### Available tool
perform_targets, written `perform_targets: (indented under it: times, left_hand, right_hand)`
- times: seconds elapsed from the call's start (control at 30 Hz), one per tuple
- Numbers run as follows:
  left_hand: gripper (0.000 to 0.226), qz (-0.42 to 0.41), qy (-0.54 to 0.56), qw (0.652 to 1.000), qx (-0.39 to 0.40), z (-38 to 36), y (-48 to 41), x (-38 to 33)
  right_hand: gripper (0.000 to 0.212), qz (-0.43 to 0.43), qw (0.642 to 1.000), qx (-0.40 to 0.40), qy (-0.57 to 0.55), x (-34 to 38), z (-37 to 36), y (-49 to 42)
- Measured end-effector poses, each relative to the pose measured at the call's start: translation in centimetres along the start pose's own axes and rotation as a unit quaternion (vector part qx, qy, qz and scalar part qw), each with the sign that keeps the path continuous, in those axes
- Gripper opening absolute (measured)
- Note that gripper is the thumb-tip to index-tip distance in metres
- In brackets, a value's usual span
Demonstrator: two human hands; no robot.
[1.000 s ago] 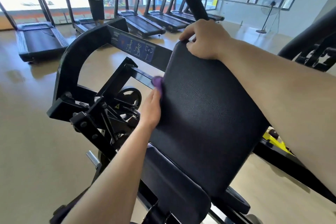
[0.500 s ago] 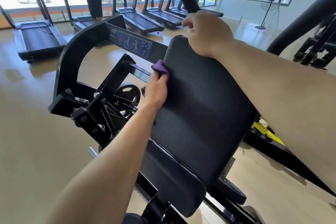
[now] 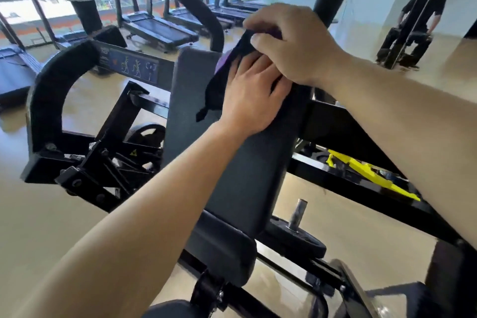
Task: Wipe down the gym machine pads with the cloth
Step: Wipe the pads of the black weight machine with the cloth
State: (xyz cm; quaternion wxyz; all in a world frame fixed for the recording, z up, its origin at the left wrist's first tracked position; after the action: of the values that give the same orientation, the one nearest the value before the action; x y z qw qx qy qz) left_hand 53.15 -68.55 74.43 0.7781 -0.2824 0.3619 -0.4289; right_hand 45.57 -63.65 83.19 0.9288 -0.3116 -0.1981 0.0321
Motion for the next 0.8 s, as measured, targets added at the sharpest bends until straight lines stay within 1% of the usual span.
perform_targets:
  times: [0.07, 0.13, 0.2, 0.23, 0.3, 0.33, 0.37, 0.4, 0.43, 0.5, 0.57, 0.63, 0.7, 0.8]
  left_hand:
    - [0.033, -0.043, 0.011, 0.999, -0.016, 0.0, 0.4, -0.4]
    - [0.025, -0.106, 0.006, 0.994, -0.012, -0.2, 0.7, -1.6]
    - [0.019, -0.155, -0.001, 0.988, 0.002, -0.5, 1.4, -3.2]
    - [0.016, -0.165, 0.008, 0.986, -0.01, -0.5, 1.7, -3.6]
    - [0.017, -0.146, 0.047, 0.985, -0.084, -0.2, 2.8, -3.6]
    - [0.023, -0.117, 0.063, 0.983, -0.126, -0.1, 3.4, -3.0]
    - [0.03, -0.084, 0.063, 0.983, -0.149, -0.3, 4.0, -2.3]
    - [0.037, -0.054, 0.044, 0.987, -0.146, -0.6, 4.7, -1.7]
    - [0.043, -0.031, 0.009, 0.992, -0.122, -1.1, 5.5, -1.4]
    - [0.051, -0.019, -0.046, 0.997, -0.059, -2.5, 7.4, -1.4]
    - [0.057, -0.021, -0.046, 0.998, -0.022, -3.1, 9.2, -2.1]
    - [0.06, -0.036, -0.04, 0.999, 0.0, -3.1, 10.7, -2.5]
    - [0.062, -0.054, -0.05, 0.997, 0.021, -3.0, 12.6, -2.2]
    - [0.065, -0.063, -0.069, 0.992, 0.08, -3.1, 18.0, -1.4]
  right_hand:
    - [0.037, 0.013, 1.0, 0.011, 0.008, -0.2, 0.0, 1.5]
    - [0.041, -0.007, 1.0, -0.007, -0.002, -1.5, -0.2, 2.9]
    - [0.046, -0.066, 0.994, -0.036, -0.077, -3.5, -1.0, 4.6]
    - [0.047, -0.097, 0.985, -0.05, -0.131, -4.2, -1.5, 5.6]
    - [0.048, -0.125, 0.957, -0.084, -0.247, -4.8, -2.7, 7.1]
    - [0.045, -0.113, 0.948, -0.105, -0.278, -4.9, -3.4, 7.7]
    - [0.042, -0.105, 0.948, -0.127, -0.271, -4.7, -4.0, 8.3]
    - [0.043, -0.108, 0.948, -0.147, -0.261, -4.6, -4.8, 8.7]
    - [0.05, -0.127, 0.946, -0.164, -0.248, -4.3, -5.4, 9.2]
    - [0.061, -0.167, 0.94, -0.191, -0.227, -3.7, -6.4, 10.1]
    - [0.064, -0.175, 0.936, -0.21, -0.224, -3.6, -7.4, 10.7]
    - [0.066, -0.175, 0.935, -0.214, -0.22, -3.8, -8.2, 11.9]
    - [0.067, -0.178, 0.933, -0.195, -0.245, -3.5, -9.7, 14.1]
    - [0.069, -0.222, 0.92, -0.13, -0.294, -2.5, -13.0, 19.4]
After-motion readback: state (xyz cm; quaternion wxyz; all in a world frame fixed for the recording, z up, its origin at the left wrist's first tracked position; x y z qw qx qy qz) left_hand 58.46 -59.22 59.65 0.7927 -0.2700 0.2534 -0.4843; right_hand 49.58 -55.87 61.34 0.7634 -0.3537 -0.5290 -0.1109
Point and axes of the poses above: each hand's wrist, its own y-axis away from the middle knuckle, its own z-axis out of the back of the hand, x = y × z, the point moved 3 cm from there along -y, towards the middle knuckle, and after that the axes turned 3 degrees about -x, right-handed, at the moved point
